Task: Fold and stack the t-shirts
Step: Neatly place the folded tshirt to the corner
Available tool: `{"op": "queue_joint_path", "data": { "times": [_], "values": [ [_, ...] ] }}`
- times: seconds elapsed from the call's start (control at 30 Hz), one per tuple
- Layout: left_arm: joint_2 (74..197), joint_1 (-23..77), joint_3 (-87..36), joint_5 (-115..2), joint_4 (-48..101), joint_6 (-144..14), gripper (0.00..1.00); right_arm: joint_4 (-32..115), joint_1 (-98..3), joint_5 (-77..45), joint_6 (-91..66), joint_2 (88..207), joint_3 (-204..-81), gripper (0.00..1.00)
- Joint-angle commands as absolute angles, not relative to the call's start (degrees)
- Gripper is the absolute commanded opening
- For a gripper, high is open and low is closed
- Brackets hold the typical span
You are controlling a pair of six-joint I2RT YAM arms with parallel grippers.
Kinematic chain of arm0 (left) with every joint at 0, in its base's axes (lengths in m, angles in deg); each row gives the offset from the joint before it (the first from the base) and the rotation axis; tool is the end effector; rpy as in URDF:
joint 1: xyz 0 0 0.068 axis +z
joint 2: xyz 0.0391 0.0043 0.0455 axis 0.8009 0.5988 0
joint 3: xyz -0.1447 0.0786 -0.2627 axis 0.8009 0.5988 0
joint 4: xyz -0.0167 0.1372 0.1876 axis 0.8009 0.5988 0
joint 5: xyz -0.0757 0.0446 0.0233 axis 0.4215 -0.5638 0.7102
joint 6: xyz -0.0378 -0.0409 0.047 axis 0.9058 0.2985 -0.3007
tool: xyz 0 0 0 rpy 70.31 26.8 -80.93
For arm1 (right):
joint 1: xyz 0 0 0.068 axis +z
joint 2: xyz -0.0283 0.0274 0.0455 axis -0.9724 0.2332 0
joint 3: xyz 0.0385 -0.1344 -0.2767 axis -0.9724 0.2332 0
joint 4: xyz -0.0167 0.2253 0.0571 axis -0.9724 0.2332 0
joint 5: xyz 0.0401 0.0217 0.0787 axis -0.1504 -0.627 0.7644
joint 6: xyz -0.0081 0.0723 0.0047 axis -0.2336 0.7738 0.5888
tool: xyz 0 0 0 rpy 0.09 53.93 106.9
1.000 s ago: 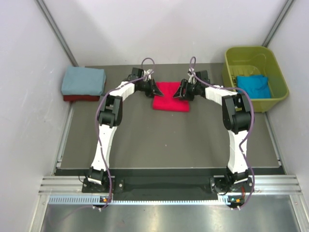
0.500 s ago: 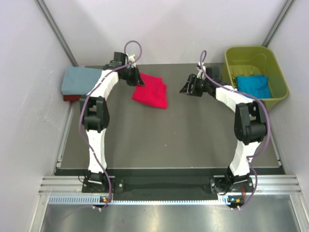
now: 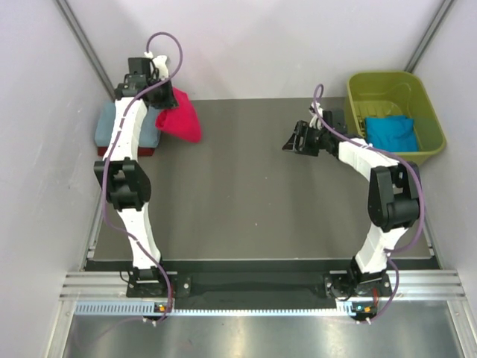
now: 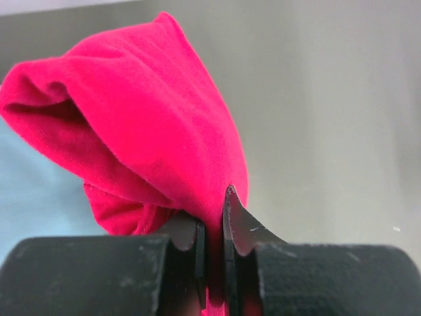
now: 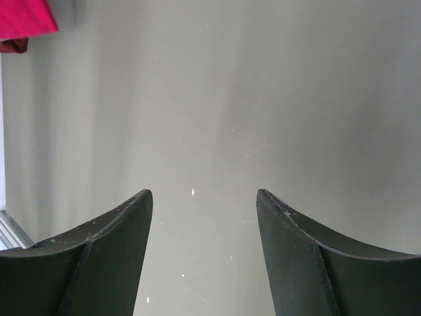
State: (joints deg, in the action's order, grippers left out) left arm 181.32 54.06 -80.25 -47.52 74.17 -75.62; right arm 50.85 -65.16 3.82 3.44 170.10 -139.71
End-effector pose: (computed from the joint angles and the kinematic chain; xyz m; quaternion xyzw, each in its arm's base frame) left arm 0.4839 -0.0108 0.3696 0.0509 0.8969 -0.1351 0.4181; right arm 0.3896 0.1071 0.2635 -0.0136 0.8890 0.3266 0.3206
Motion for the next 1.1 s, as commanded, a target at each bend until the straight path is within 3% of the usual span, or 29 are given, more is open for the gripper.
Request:
{"op": "queue_joint_path", "data": {
  "times": [0.0, 0.5, 1.07],
  "values": [
    [176.79, 56.11, -84.36, -50.47, 74.2, -79.86, 0.0, 49.36, -65.18, 3.19, 2.32, 165.57, -138.57, 0.65],
    [175.91, 62.53, -88.58, -53.02, 75.08, -83.11, 0.0, 49.09, -65.7, 2.58, 1.88, 163.19, -135.84, 0.65],
    [182.85, 65.87, -91.04, -60.58, 77.02, -88.04, 0.0, 48.04, -65.79, 2.75, 1.97, 163.28, -134.44, 0.65]
  ]
}}
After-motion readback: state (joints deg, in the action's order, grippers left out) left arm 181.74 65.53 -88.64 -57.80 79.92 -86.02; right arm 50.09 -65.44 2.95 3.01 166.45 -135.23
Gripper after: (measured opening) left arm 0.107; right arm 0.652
